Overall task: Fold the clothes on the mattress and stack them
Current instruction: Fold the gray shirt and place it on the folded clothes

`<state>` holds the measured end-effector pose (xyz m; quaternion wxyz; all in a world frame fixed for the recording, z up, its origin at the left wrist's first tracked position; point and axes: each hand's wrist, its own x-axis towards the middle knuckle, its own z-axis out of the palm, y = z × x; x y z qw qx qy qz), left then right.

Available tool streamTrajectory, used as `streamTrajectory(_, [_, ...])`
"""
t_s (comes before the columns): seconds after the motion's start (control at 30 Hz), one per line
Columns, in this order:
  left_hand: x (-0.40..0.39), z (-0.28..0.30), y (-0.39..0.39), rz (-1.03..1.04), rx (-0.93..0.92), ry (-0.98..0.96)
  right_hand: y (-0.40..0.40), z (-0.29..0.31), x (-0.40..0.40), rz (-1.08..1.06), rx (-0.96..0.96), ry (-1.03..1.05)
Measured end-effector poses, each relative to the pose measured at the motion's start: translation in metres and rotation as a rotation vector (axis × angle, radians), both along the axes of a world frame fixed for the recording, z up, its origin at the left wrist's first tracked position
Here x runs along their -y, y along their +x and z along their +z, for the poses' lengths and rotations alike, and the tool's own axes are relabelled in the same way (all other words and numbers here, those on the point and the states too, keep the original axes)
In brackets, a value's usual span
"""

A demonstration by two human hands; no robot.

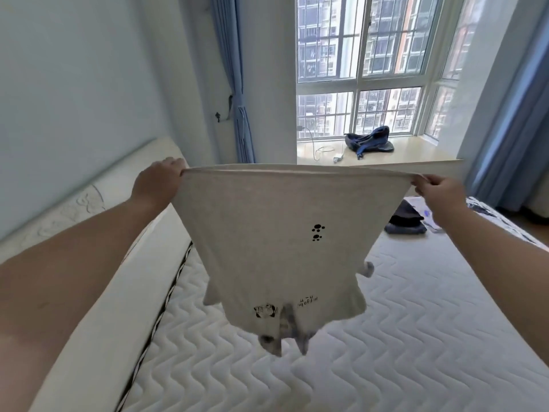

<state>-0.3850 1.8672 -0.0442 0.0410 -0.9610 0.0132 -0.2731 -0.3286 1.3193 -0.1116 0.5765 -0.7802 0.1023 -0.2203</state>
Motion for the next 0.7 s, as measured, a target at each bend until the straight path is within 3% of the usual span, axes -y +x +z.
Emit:
streamTrajectory(0.13, [-0.009,0.005,0.004,-0.109,0.128,-0.098,-0.002,-0.001,0.006,0.02,0.057,0.04])
streamTrajectory(0.27, [-0.022,-0.044,-0.017,-0.139,0.109,-0.121,-0.026,-0.051,0.006,0.003,0.015,-0.058])
streamTrajectory(0.53, [-0.017,-0.231,-0.11,-0.017,-0.357,-0.147,-0.12,-0.219,0.003,0.09,-0.416,-0.161])
streamTrajectory(0.7, [-0.001,-0.341,-0.187,0.082,-0.595,-0.395,-0.198,-0.316,0.008,0.126,-0.668,-0.176])
